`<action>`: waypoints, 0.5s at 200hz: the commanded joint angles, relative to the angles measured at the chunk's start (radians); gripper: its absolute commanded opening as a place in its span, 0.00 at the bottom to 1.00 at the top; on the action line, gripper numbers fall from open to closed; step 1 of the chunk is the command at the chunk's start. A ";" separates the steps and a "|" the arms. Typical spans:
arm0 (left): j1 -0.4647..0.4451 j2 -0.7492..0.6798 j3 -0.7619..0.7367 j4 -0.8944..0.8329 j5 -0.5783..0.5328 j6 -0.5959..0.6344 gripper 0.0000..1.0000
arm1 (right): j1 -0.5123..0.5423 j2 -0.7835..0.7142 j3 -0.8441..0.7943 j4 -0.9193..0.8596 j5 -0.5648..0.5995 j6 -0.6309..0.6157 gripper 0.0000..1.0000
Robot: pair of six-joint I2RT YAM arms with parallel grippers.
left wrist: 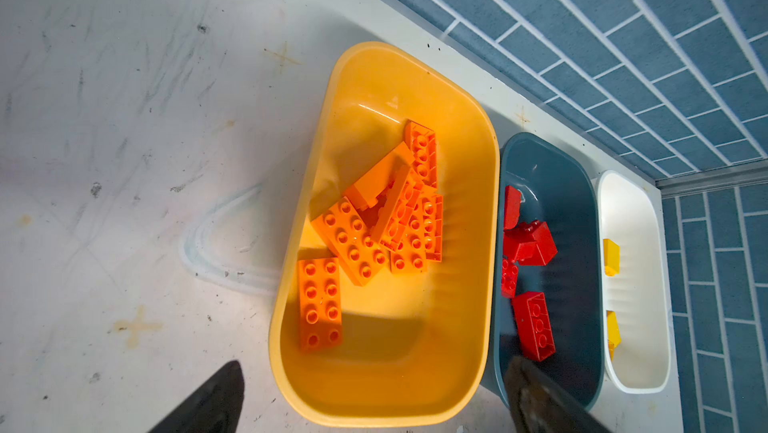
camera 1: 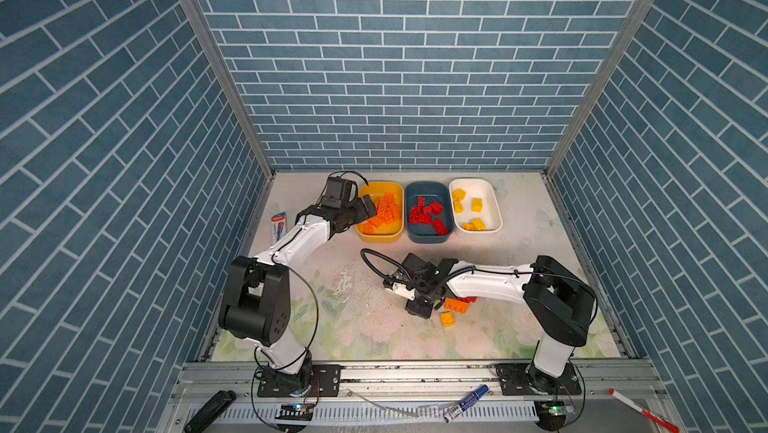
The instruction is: Sort the legos into containers by color
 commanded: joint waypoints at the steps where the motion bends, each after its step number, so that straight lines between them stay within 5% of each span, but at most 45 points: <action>1: 0.008 -0.022 -0.016 -0.005 -0.004 -0.002 0.99 | 0.007 0.020 0.047 -0.027 0.017 0.001 0.45; 100: 0.008 -0.065 -0.007 -0.023 0.039 -0.010 0.99 | 0.004 -0.070 0.002 0.052 0.078 -0.039 0.35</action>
